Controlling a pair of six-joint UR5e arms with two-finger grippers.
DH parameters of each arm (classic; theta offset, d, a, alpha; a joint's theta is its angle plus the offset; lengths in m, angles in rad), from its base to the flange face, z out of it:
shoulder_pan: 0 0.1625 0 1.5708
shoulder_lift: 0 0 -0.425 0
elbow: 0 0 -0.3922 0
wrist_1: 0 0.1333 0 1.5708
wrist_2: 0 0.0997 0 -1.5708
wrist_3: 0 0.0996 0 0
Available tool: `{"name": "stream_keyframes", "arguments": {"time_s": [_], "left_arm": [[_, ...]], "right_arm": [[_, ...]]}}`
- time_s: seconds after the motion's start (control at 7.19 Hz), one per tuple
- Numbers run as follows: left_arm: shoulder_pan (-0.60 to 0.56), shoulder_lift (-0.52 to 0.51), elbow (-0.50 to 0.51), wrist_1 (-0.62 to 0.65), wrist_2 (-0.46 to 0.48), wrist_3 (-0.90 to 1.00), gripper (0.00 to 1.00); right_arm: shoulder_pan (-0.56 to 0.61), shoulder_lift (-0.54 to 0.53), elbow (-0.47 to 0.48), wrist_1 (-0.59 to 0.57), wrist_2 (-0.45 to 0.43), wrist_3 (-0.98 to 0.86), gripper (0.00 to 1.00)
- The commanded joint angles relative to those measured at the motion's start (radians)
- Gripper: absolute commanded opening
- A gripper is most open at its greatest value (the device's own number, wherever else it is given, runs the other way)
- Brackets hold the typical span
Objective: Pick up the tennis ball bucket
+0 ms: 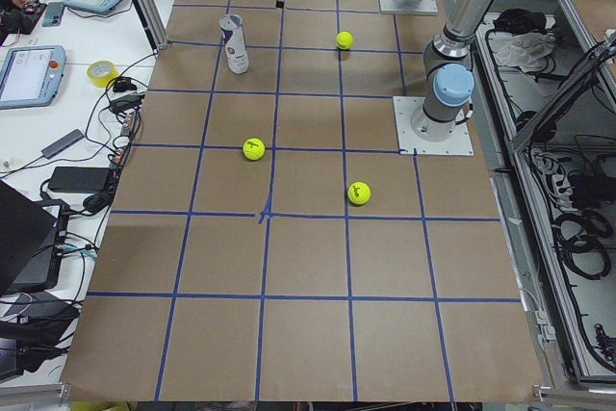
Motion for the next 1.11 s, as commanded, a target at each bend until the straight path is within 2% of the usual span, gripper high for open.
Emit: {"name": "stream_keyframes", "arguments": {"time_s": [0.0, 0.42, 0.83, 0.97], "left_arm": [[0.005, -0.007, -0.002, 0.018, 0.007, 0.017, 1.0], [0.005, -0.059, 0.036, 0.069, -0.004, 0.017, 1.0], [-0.012, -0.065, 0.045, 0.057, 0.005, 0.006, 1.0], [-0.012, -0.064, 0.045, 0.057, 0.003, 0.006, 1.0]], "right_arm": [[0.002, -0.001, 0.0, 0.001, -0.012, -0.03, 1.0], [0.01, -0.01, 0.011, 0.001, 0.002, -0.048, 1.0], [0.008, -0.038, 0.029, 0.001, 0.0, -0.245, 1.0], [0.007, -0.048, 0.029, 0.004, 0.005, -0.243, 1.0]]}}
